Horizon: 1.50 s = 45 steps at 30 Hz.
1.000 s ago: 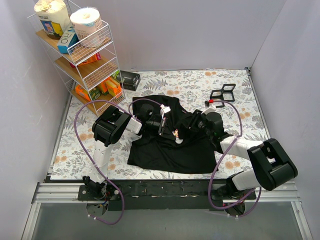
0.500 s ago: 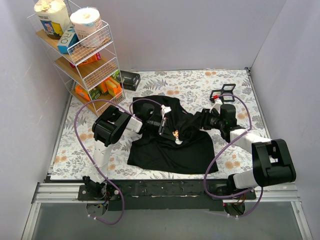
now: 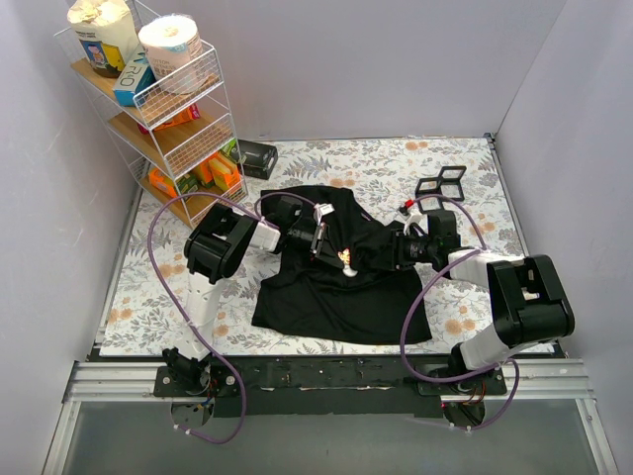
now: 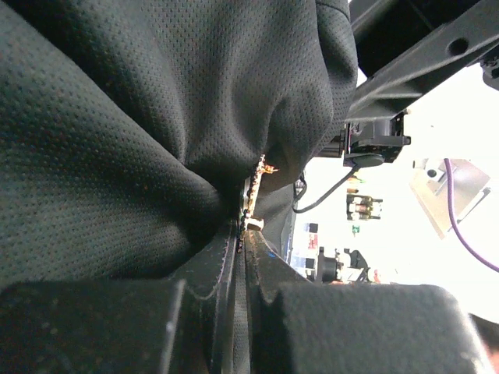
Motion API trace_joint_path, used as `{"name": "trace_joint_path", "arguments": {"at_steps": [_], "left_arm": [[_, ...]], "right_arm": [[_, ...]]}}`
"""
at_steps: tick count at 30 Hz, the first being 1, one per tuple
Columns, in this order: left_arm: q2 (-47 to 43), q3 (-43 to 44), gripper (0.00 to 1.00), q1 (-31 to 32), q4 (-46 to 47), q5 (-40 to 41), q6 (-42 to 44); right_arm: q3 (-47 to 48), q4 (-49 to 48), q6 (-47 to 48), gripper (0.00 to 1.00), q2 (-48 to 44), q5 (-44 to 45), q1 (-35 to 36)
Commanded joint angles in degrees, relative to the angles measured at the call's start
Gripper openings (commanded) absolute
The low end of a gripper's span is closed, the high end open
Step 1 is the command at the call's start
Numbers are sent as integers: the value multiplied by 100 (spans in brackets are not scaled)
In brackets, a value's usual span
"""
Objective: Pin the brooch onto the clothing
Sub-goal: Pin the brooch to the clothes.
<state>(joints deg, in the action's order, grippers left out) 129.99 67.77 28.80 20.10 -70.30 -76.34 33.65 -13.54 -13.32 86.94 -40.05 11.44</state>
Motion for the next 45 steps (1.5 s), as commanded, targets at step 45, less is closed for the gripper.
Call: {"name": "trace_joint_path", "arguments": {"at_steps": [45], "left_arm": [[-229,193,0,-120,82,-414,-329]], "right_arm": [[344,-3137,-1541,37,1528,-1083,411]]}}
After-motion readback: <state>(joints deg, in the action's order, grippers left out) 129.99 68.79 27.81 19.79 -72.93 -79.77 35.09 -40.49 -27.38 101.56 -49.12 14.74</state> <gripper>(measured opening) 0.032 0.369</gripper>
